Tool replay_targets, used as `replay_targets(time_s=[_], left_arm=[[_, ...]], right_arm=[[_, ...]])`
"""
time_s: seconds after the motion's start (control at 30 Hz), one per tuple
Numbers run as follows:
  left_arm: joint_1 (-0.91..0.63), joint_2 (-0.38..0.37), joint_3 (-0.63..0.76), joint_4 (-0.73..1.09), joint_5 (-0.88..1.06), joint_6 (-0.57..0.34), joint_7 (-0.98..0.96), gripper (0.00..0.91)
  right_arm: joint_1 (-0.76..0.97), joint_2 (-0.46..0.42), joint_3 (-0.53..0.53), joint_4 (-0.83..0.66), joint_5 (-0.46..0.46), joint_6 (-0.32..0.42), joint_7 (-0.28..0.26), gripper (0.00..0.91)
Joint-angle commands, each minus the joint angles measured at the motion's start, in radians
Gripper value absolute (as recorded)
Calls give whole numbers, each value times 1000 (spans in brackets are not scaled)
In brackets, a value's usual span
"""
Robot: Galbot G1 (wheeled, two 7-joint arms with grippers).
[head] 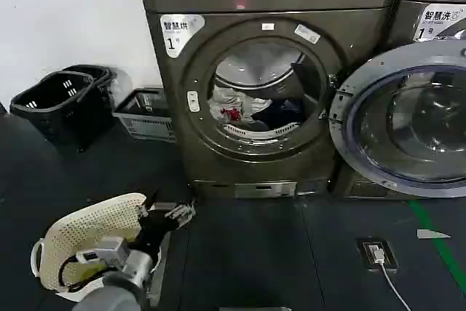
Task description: Grasp the clothes from the dryer.
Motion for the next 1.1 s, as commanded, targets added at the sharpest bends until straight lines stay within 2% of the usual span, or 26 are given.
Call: replay_targets(time_s=[0.03,1.1], left_arm=[[-1,0,0,-4,0,3,1,907],[28,-5,-9,-37,-1,5,5,907]], right_arm=[[-1,0,-1,0,21,15,-4,907],[29,4,-16,0,39,30,4,907]])
